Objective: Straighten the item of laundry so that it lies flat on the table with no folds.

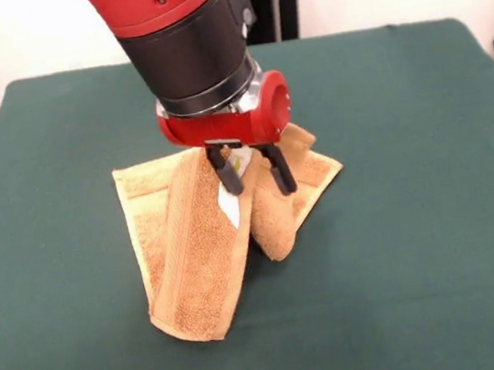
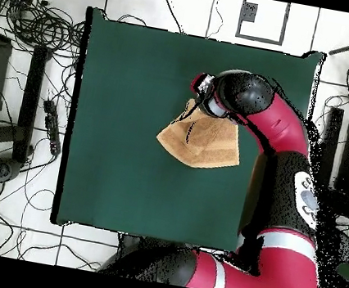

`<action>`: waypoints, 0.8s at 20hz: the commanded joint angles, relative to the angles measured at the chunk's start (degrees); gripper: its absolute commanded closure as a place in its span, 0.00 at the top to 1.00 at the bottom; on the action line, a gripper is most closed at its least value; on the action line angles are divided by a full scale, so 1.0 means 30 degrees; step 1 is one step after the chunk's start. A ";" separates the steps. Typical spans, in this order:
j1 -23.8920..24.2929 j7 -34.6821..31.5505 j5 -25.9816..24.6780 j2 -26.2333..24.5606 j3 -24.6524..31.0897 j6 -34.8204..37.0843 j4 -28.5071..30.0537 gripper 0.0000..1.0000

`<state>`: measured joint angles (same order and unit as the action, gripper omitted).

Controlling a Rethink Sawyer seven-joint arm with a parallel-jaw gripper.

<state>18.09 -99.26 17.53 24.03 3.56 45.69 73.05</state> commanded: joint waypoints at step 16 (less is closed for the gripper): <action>-0.1707 -0.1694 -0.0663 -0.3832 0.1308 0.1254 -0.2858 1.00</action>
<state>15.36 -99.26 17.45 17.39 3.57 44.85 65.81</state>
